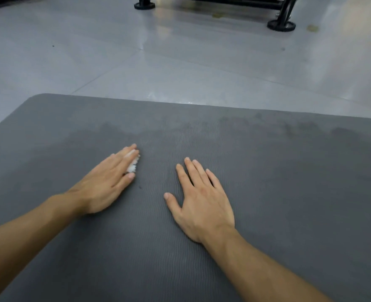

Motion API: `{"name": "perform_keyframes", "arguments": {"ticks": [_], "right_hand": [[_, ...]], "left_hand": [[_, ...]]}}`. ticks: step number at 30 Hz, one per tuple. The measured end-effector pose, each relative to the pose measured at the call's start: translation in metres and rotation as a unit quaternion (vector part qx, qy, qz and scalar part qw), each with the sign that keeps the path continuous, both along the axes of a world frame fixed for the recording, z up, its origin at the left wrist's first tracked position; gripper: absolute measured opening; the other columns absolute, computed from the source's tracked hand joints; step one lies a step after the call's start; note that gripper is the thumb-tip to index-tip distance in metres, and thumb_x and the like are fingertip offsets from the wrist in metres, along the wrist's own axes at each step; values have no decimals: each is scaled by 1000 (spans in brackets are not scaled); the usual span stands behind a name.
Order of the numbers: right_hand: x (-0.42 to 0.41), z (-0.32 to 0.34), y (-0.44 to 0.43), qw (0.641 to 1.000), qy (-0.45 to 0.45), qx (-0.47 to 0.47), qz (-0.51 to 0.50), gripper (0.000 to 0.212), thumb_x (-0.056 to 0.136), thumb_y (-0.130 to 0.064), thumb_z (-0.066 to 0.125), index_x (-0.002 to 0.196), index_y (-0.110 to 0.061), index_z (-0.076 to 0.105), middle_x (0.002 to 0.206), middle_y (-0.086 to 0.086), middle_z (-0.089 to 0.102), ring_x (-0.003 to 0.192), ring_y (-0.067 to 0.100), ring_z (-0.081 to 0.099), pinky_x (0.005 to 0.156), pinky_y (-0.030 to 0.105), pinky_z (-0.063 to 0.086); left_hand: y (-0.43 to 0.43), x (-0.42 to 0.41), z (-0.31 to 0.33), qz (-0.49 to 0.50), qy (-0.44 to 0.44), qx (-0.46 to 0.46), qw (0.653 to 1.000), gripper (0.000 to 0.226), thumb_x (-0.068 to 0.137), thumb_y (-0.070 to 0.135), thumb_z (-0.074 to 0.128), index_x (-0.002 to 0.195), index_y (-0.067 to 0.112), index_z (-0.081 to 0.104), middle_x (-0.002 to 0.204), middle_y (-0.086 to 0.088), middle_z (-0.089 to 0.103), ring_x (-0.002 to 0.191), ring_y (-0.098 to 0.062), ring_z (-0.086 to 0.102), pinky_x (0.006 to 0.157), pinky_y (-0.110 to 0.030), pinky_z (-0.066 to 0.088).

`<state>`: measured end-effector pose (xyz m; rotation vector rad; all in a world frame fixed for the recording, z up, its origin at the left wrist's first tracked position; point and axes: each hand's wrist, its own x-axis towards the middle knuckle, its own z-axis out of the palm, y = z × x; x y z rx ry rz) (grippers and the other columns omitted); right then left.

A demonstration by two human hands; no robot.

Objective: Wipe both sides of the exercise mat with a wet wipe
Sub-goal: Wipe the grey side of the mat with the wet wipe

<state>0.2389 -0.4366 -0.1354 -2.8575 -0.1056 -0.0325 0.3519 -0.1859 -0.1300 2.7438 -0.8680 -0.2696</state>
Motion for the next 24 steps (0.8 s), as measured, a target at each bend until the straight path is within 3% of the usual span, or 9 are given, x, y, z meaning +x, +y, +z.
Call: {"name": "perform_keyframes", "arguments": {"ticks": [4, 8, 13, 16, 21, 24], "right_hand": [[0, 0, 0, 1000, 0, -2, -1, 76, 99, -66, 17, 163, -25, 8, 171, -3, -2, 156, 11, -8, 127, 39, 1], [-1, 0, 0, 1000, -4, 5, -11, 76, 99, -64, 20, 163, -24, 10, 171, -3, 0, 156, 11, -7, 127, 39, 2], [0, -5, 6, 990, -16, 17, -140, 78, 100, -57, 26, 162, -12, 12, 171, 4, 5, 157, 17, 0, 127, 43, 8], [2, -8, 7, 986, -9, 15, -165, 74, 102, -53, 24, 163, -13, 8, 171, 4, 0, 157, 17, -4, 127, 44, 6], [1, -7, 6, 987, -3, 7, -158, 74, 102, -53, 22, 163, -13, 5, 171, 5, -1, 157, 19, -5, 127, 43, 5], [1, -3, 3, 990, 21, -4, -137, 75, 103, -55, 16, 162, -11, -1, 170, 7, -9, 156, 20, -12, 127, 43, 0]], "left_hand": [[-4, 52, -9, 130, -17, 23, 991, 63, 108, 44, 27, 163, 15, 13, 171, 1, 5, 157, -13, 0, 126, -33, 1], [-66, 92, -11, 163, -10, 26, 986, 64, 109, 40, 30, 161, 7, 13, 171, -9, 7, 158, -25, 3, 127, -42, 5], [-158, 100, -5, 56, -2, 49, 997, 67, 109, 42, 26, 163, 8, 6, 172, -5, -1, 158, -21, -4, 128, -36, 0], [-184, 82, -3, -32, -11, 50, 998, 65, 110, 41, 27, 163, 11, 6, 172, 0, -2, 158, -17, -6, 127, -33, -2], [-148, 38, -3, -115, -27, 25, 993, 64, 109, 43, 26, 164, 16, 8, 171, 8, -2, 156, -8, -8, 127, -28, -3], [-112, 14, 2, -123, -21, 32, 992, 74, 100, 58, 10, 164, 20, 5, 170, 14, -6, 154, 0, -14, 123, -21, -9]]}}
